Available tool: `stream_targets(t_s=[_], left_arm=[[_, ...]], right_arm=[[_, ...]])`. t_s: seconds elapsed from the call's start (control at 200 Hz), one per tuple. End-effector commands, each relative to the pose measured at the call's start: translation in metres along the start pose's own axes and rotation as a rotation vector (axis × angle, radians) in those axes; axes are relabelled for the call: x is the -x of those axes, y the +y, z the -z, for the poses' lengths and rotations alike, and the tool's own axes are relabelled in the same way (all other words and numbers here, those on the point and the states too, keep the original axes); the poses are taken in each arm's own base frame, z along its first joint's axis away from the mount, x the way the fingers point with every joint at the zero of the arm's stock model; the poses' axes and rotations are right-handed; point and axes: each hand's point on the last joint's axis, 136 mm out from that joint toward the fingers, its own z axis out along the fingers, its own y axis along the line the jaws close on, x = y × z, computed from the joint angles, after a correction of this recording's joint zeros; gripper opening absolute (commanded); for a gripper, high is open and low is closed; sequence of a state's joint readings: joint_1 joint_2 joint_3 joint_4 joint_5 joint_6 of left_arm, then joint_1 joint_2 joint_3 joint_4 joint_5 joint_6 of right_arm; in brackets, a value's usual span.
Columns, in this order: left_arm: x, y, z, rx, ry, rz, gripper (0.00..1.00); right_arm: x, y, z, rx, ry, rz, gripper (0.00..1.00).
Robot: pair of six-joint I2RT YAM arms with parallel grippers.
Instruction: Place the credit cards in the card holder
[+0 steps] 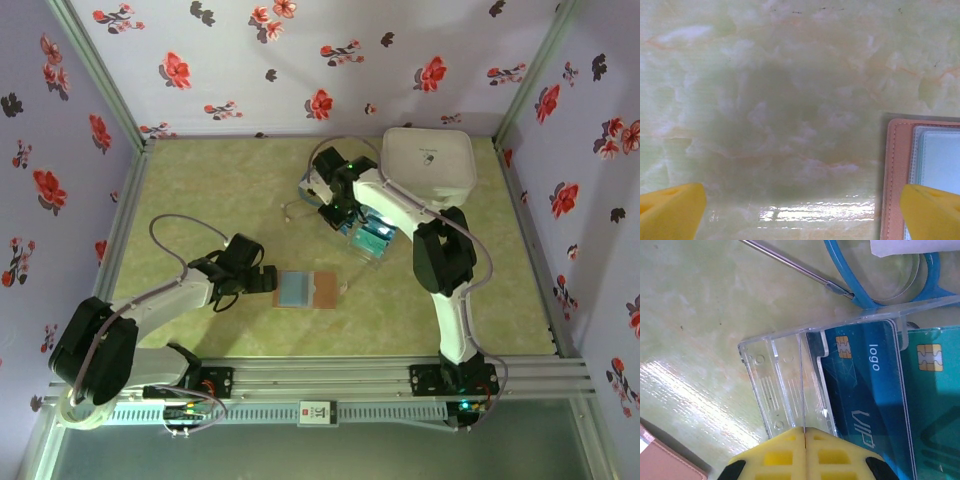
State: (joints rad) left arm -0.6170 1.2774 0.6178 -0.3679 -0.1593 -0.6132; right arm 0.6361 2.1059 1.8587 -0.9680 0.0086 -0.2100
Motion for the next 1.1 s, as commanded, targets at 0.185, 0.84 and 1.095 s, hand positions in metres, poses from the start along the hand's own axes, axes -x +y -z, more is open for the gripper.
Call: stream_targets(t_s=[0.185,0.84,1.095], left_arm=[[-0.008,0.003,0.000,0.001,0.016,-0.026,1.00],[-0.009,-0.026,0.004,-0.015,-0.019,-0.163,1.00],[-0.013,-0.029,0.001,0.059,-0.037,-0.237,1.00]], right_arm=[[0.005,0.024,0.054,0.085,-0.054,0.031,0.00],[-0.016,0.081,0.101,0.556,-0.647,-0.613,0.00],[-0.047,0.087,0.081,0.659,-0.757,-0.787,0.00]])
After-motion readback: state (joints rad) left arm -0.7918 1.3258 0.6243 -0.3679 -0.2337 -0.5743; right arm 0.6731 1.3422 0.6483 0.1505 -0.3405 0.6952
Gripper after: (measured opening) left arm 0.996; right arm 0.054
